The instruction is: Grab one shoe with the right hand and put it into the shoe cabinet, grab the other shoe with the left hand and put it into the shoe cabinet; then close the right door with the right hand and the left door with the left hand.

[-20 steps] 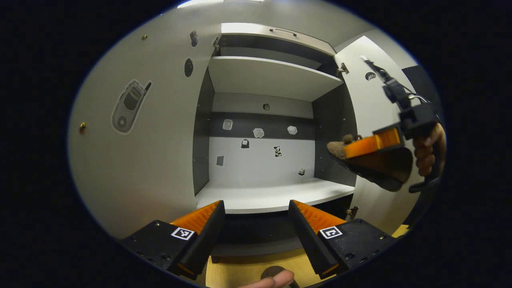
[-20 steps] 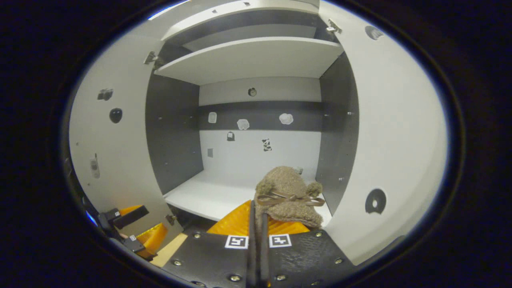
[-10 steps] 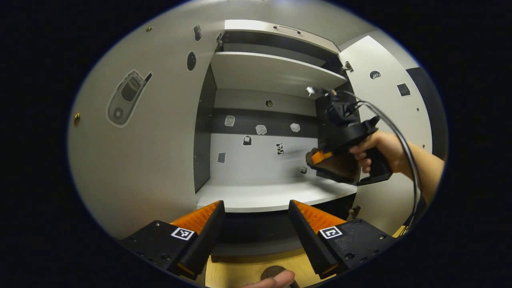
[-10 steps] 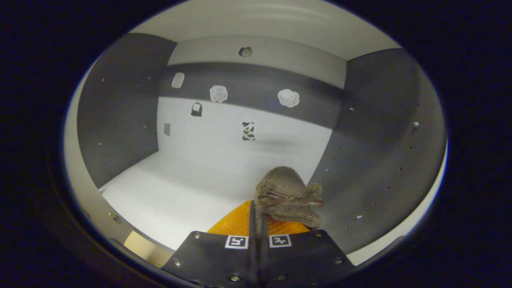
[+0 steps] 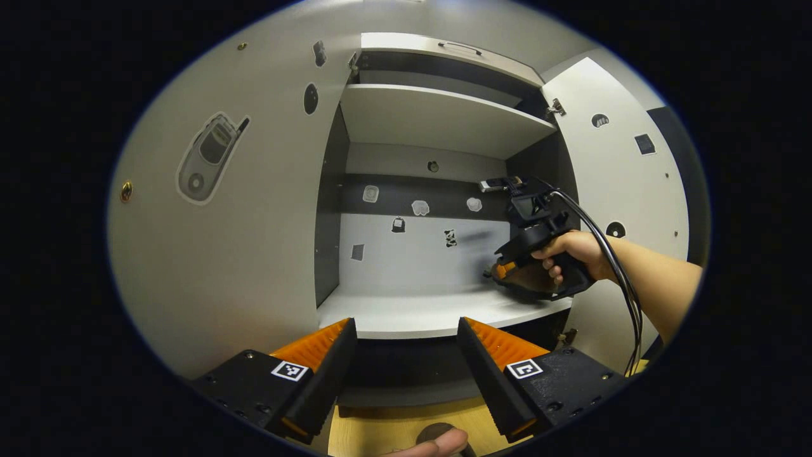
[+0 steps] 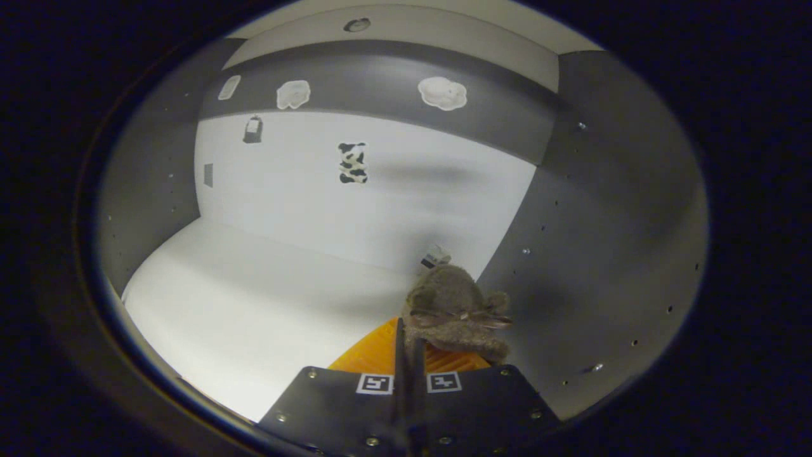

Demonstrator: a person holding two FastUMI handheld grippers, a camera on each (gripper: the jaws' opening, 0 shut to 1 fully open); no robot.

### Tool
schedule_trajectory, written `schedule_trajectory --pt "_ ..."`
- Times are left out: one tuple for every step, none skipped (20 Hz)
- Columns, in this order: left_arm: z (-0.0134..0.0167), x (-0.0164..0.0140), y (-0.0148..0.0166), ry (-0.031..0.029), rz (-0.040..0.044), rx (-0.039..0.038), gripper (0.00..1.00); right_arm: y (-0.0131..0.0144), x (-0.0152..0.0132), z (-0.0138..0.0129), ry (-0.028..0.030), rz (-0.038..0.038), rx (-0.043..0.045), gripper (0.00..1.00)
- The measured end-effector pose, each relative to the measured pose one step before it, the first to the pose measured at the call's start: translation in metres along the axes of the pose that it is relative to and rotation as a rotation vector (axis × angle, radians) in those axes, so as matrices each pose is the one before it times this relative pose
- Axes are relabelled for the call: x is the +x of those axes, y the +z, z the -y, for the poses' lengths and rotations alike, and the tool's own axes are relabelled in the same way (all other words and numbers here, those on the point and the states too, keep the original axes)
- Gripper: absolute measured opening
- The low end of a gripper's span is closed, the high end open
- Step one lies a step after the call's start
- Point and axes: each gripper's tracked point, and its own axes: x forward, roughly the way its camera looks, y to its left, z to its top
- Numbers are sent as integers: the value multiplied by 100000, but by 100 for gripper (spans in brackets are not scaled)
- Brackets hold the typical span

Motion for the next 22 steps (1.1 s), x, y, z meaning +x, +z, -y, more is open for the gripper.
schedule_trajectory --pt "-239 49 -55 922 73 -76 98 -151 74 252 507 -676 2042 8" --pt "-72 78 -25 312 -76 -328 98 -293 -9 -143 1838 -982 1972 17" --pt "180 28 -41 -401 -395 -324 98 -365 -204 -351 1846 -2157 2154 22" --pt "166 1 -180 -718 -337 -374 98 -293 -101 353 -546 -684 -376 25" --pt "80 46 -238 -259 -791 -349 98 -13 -637 -84 1030 -366 -111 34" --pt "142 32 -54 -291 -211 -158 98 -54 -739 -562 2018 -440 255 49" --pt "87 -53 -102 0 -275 -353 98 152 -1000 -258 1226 710 719 54" --pt "77 -103 -56 111 -425 -290 98 -75 -860 96 -459 21 1220 61" --pt "39 -110 5 274 38 -69 98 204 -1249 -189 827 1314 -133 66" --pt "53 -134 111 231 366 378 98 421 -1041 -116 605 2839 -1390 76" --pt "39 -175 73 387 513 756 98 456 -1307 66 -90 3150 -1764 78" --pt "-24 -101 196 495 633 784 98 341 -1599 -307 995 3375 -880 84" --pt "152 -189 -145 -292 -602 322 98 337 -1473 -266 700 3078 190 92" --pt "405 -306 -228 -1342 -1214 -523 98 386 -1882 -549 1561 3473 1612 99" --pt "276 -322 -21 -548 -124 -842 98 41 -1542 -787 2702 2721 2210 99" --pt "84 -403 -168 1091 -390 -457 98 -77 -1636 -747 2489 3107 2853 98" --pt "133 -491 -289 703 -292 1527 98 152 -1687 -667 2443 4064 2423 98" --pt "194 -573 -474 503 -832 1798 98 -25 -1509 -279 287 4400 716 98" --pt "147 -633 -712 170 -117 1330 98 -242 -1679 127 -707 3278 458 98" --pt "43 -482 -568 1075 276 227 98 -633 -1797 -82 -974 2233 532 99" --pt "-9 -452 -747 526 -494 680 98 -603 -1891 431 -1838 2887 -2193 99" --pt "235 -482 -1210 -332 -2528 1482 98 -487 -1504 465 -2127 2896 -1625 98"
